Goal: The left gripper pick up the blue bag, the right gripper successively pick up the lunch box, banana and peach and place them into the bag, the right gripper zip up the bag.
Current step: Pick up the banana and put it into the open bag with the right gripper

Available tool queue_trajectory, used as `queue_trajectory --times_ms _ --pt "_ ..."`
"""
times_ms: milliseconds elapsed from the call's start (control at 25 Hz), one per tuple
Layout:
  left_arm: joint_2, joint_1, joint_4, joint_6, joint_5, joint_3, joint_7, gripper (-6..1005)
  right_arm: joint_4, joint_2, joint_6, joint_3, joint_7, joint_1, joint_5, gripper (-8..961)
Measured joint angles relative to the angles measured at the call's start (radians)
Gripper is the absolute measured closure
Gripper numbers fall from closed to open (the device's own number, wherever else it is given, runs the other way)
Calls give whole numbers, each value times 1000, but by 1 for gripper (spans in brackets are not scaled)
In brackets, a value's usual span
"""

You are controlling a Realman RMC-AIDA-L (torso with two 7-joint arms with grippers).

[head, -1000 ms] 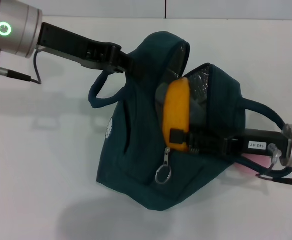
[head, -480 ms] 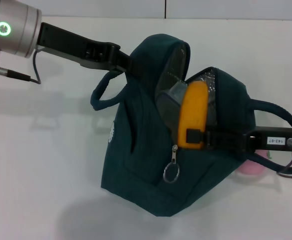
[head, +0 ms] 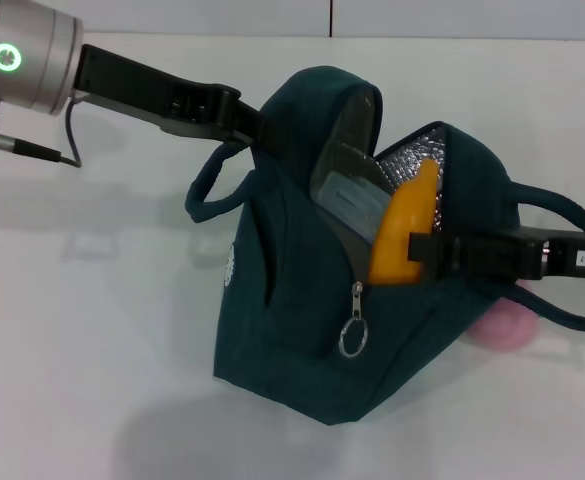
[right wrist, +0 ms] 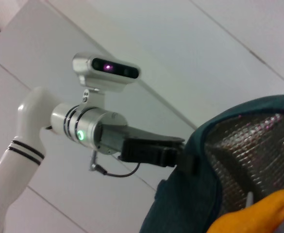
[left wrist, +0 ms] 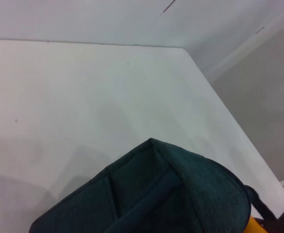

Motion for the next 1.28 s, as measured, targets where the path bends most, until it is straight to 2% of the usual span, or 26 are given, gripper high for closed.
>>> queue_trajectory --times_ms 120,240,480,720,880,1280 --pt "0 0 0 0 -1 0 1 926 -15 -1 11 0 4 -3 23 409" --pt "-1 0 0 0 -1 0 2 926 -70 -3 -11 1 -4 -29 80 292" --pt "-3 8 0 1 -2 0 5 926 -275 -7 -88 1 -13 -138 257 293" --pt "-2 21 0 2 -6 0 15 925 -498 -17 -109 1 22 -232 350 294" --pt "-5 19 0 1 -7 0 19 925 -494 -27 -96 -7 48 -225 312 295" --pt "-8 22 0 0 -7 0 20 925 -393 -17 -54 -11 40 -140 175 297"
